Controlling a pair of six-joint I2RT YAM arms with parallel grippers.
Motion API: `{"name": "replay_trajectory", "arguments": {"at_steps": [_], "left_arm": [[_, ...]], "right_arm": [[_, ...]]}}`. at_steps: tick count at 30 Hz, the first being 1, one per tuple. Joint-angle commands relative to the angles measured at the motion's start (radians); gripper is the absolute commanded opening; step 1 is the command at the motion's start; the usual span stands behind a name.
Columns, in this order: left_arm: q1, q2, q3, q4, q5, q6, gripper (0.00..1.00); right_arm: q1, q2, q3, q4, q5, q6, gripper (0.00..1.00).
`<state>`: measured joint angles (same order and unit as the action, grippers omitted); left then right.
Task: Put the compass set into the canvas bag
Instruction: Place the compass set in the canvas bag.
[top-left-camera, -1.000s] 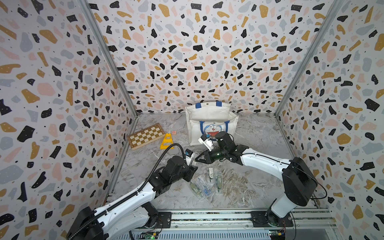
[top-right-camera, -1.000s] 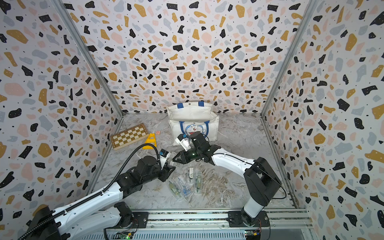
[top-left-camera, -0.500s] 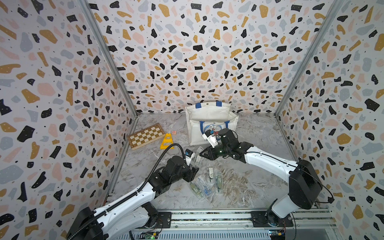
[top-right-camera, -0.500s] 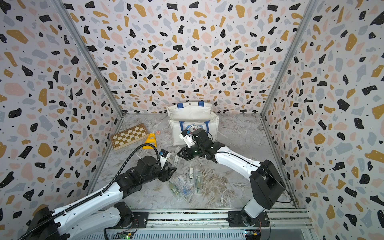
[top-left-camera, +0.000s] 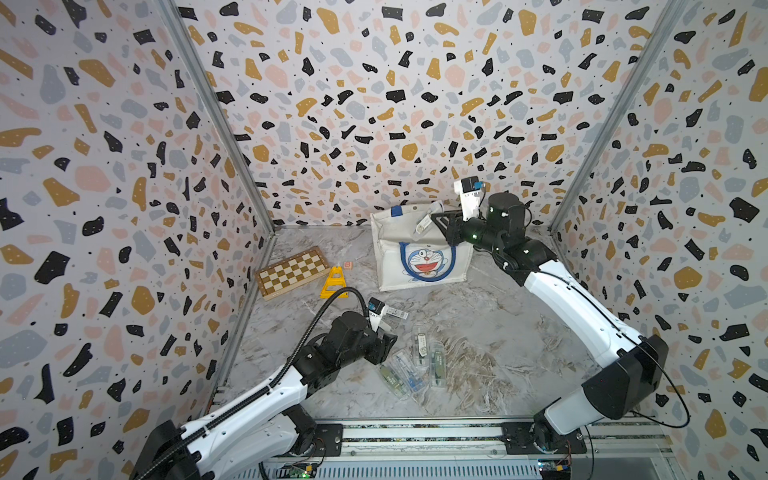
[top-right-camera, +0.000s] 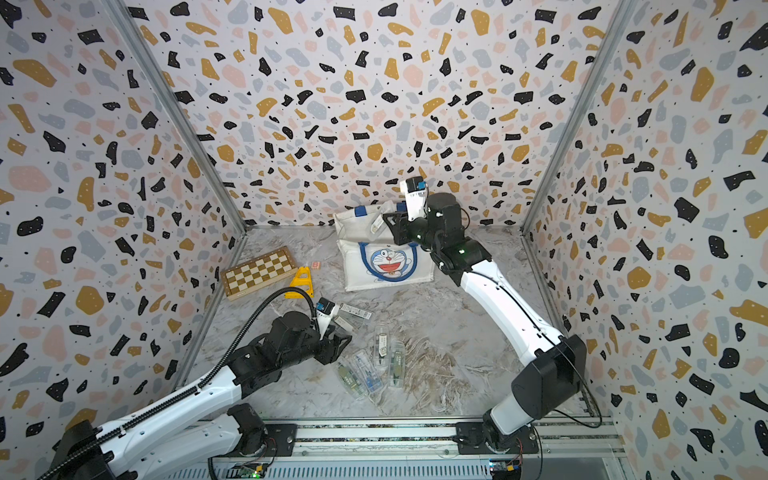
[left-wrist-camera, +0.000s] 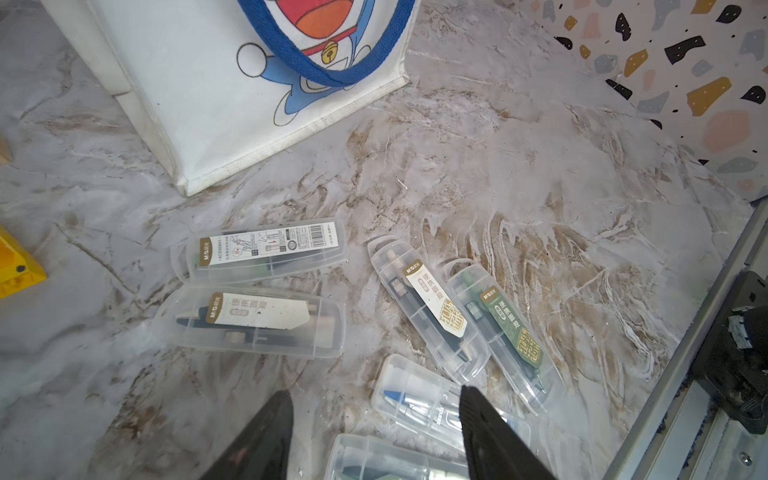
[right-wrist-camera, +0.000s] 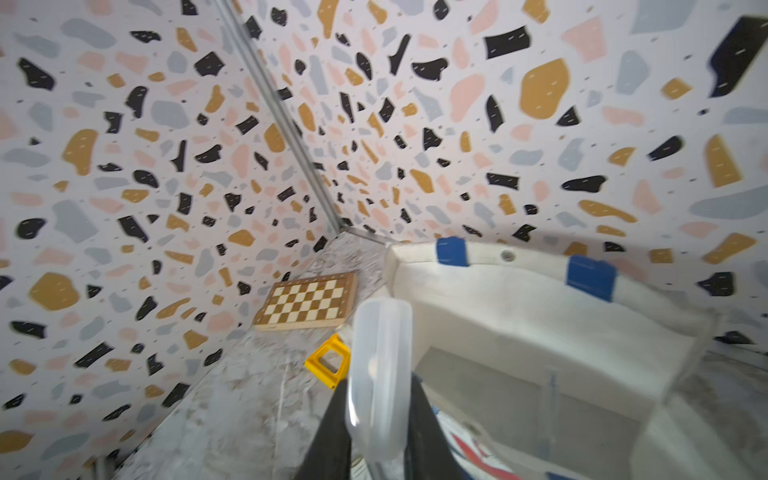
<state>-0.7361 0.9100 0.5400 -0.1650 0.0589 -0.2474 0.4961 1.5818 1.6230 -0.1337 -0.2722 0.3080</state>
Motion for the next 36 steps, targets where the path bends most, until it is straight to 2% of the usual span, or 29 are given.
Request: {"name": "replay_trajectory", "arguments": {"at_steps": [1,6,20,28,36], "left_arm": [[-0.003,-0.010,0.018,-0.002,-0.019,-0.010,0.64],[-0.003,0.005,0.021,-0.010,-0.030,-0.012,0.64],[-0.003,0.041,0.028,-0.010,-0.065,-0.016,0.64],[-0.003,0.041,0.036,-0.039,-0.071,-0.004,0.64],[-0.003,0.044,0.037,-0.038,-0.070,-0.007,0.64]], "right_arm": [[-0.024,0.092,0.110,-0.077,0.105,-0.050,0.00],[-0.033,0.243,0.258,-0.157,0.175,-0.098,0.00],[-0.041,0.579,0.555,-0.380,0.129,-0.112,0.00],[-0.052,0.627,0.568,-0.426,0.093,-0.116,0.00],[-0.058,0.628,0.492,-0.423,0.077,-0.117,0.06]]}}
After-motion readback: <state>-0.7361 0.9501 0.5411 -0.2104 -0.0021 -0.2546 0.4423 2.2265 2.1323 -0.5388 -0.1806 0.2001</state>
